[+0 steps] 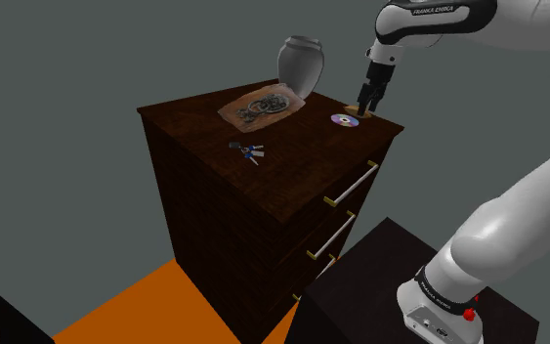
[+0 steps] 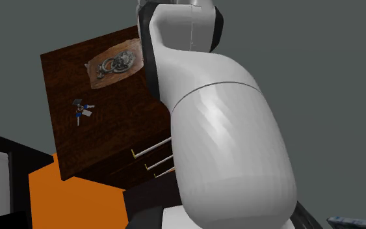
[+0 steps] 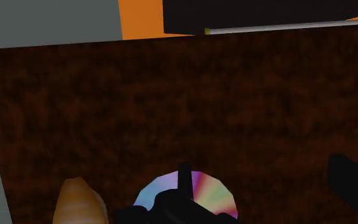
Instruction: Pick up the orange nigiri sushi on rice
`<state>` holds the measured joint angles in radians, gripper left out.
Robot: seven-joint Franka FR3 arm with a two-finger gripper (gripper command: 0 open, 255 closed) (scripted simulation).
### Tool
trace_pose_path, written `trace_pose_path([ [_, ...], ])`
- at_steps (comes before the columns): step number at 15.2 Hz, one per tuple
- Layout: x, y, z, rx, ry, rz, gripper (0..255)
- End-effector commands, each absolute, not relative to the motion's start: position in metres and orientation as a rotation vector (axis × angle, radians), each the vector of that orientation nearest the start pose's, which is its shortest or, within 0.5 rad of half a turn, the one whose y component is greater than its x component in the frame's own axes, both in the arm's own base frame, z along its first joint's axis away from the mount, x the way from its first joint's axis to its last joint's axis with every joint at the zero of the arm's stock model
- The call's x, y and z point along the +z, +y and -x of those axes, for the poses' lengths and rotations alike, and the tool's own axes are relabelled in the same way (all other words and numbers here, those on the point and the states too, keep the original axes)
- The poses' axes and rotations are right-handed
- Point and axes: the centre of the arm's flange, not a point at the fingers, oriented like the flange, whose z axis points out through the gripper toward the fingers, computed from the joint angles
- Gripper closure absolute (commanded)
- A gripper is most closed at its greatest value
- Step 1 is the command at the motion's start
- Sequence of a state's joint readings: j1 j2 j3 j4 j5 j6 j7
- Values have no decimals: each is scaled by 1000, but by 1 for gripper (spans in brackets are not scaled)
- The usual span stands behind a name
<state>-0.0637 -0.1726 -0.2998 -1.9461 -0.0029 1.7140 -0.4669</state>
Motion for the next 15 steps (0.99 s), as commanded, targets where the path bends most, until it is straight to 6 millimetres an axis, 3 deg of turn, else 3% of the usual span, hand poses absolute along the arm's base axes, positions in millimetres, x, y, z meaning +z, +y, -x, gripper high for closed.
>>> trace_pose_path([
  [1, 542, -205, -485, 57, -172, 3071, 0],
  [12, 524, -312, -574, 23, -184, 3092, 0],
  [15, 508, -312, -574, 23, -184, 3092, 0],
])
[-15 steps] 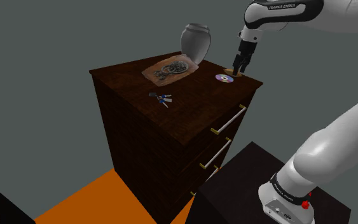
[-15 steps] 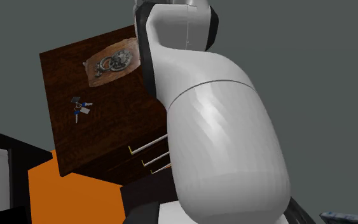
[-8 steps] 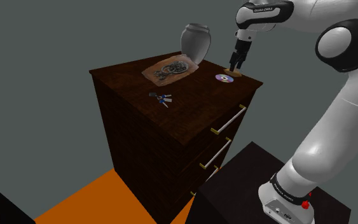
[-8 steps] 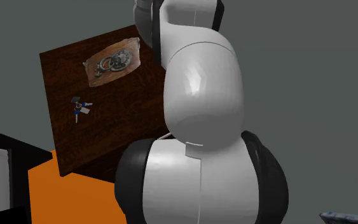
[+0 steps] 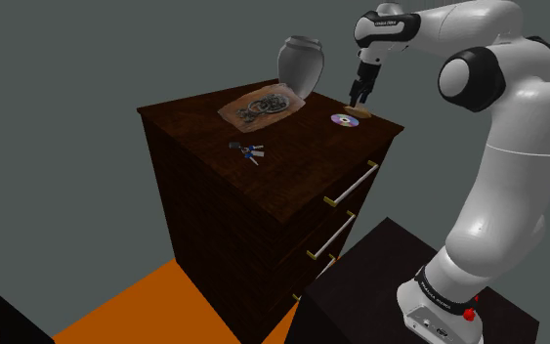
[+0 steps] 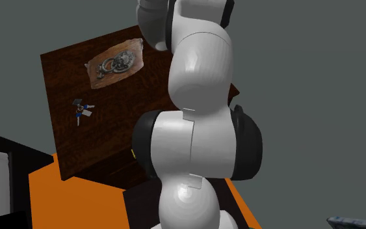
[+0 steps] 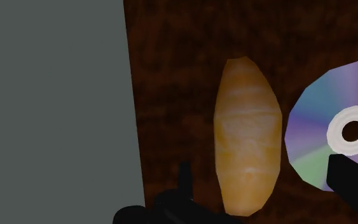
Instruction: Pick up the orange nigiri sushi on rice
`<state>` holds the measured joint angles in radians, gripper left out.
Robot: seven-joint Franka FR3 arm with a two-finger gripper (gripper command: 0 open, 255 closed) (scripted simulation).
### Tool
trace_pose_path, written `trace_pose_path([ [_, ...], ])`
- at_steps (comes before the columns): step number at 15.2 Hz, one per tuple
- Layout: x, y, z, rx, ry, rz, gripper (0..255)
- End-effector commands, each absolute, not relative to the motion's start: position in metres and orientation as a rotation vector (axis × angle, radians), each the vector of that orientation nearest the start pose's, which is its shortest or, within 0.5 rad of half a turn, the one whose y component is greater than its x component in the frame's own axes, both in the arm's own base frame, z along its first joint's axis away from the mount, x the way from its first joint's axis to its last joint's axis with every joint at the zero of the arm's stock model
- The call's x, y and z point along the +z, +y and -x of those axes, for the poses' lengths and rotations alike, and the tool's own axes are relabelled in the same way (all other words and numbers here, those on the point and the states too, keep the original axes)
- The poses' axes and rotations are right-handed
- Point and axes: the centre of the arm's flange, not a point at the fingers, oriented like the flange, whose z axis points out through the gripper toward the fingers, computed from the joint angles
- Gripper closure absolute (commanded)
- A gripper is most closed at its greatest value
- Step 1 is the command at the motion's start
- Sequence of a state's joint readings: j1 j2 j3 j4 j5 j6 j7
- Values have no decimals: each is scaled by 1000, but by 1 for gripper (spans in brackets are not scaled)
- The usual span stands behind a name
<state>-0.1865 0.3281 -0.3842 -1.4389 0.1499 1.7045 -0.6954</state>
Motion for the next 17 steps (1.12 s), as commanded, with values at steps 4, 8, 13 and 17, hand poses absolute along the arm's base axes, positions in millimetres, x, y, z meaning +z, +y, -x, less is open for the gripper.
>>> trace_pose_path([
  [4, 487, -312, -574, 23, -184, 3092, 0],
  [8, 483, -311, -574, 23, -184, 3092, 255],
  [13, 484, -311, -574, 23, -183, 3092, 255],
  [17, 484, -312, -574, 23, -184, 3092, 255],
])
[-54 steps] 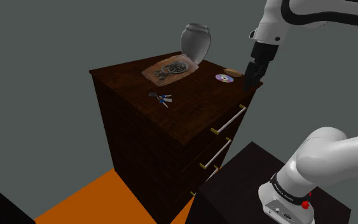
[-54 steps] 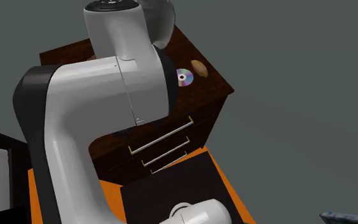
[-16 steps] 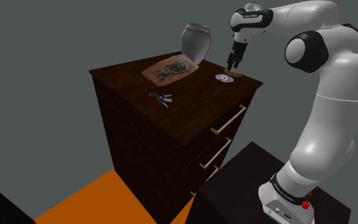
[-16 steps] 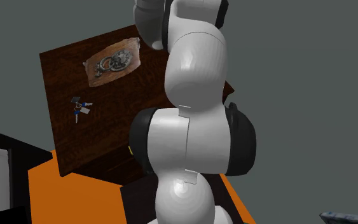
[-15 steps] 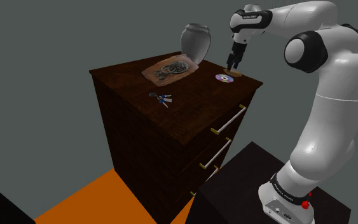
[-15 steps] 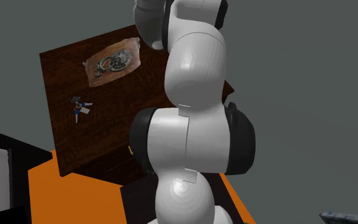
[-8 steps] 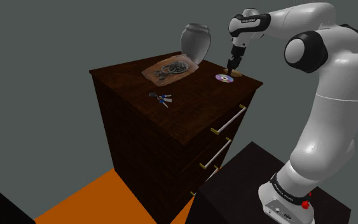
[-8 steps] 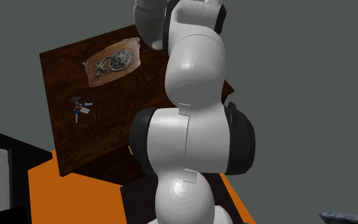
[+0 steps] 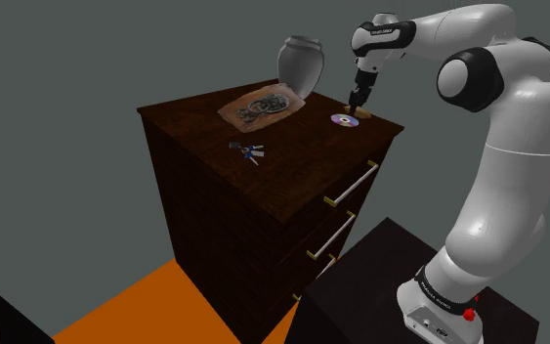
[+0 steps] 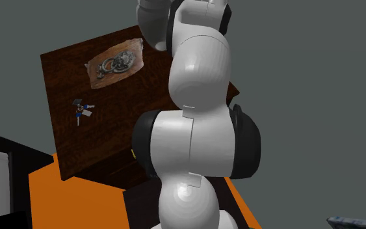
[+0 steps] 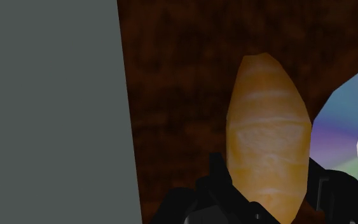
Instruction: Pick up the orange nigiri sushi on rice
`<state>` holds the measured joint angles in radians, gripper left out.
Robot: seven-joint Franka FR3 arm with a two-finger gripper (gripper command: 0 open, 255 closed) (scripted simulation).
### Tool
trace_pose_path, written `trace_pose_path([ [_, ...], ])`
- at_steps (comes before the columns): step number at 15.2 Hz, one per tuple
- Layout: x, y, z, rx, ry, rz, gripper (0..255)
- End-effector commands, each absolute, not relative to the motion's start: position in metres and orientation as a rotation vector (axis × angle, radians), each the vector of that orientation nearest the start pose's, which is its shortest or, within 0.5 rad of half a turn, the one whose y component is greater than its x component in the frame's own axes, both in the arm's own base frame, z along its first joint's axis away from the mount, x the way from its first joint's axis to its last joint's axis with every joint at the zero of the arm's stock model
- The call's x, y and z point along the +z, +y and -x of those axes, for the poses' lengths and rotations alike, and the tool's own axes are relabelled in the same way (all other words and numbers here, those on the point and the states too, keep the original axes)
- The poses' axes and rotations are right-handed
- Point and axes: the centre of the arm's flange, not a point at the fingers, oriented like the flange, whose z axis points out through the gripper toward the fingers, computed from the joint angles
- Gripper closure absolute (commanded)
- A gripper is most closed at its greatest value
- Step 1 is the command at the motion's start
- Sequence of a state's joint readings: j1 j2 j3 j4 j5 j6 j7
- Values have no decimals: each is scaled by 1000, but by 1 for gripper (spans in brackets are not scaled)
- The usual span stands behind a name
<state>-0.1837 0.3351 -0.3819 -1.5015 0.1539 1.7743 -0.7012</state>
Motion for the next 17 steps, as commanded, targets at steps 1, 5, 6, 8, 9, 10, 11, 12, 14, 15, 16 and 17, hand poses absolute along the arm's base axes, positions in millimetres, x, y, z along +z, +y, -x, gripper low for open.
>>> trace_pose_path([
  [1, 489, -312, -574, 23, -184, 3092, 255],
  [5, 510, -312, -574, 23, -184, 3092, 255],
  [6, 515, -312, -574, 23, -184, 3092, 255],
  [8, 526, -312, -574, 23, -184, 3092, 255],
  [9, 531, -312, -574, 23, -184, 3092, 255],
  [10, 536, -312, -574, 23, -184, 3092, 255],
  [11, 542, -312, -574, 23, -184, 3092, 255],
  [12, 547, -312, -574, 23, -184, 3092, 255],
  [14, 557, -312, -574, 23, -184, 3092, 255],
  [15, 563, -312, -574, 23, -184, 3092, 255],
  [16, 563, -311, -574, 23, -184, 3092, 255],
  [17, 564, -312, -574, 23, -184, 3092, 255],
])
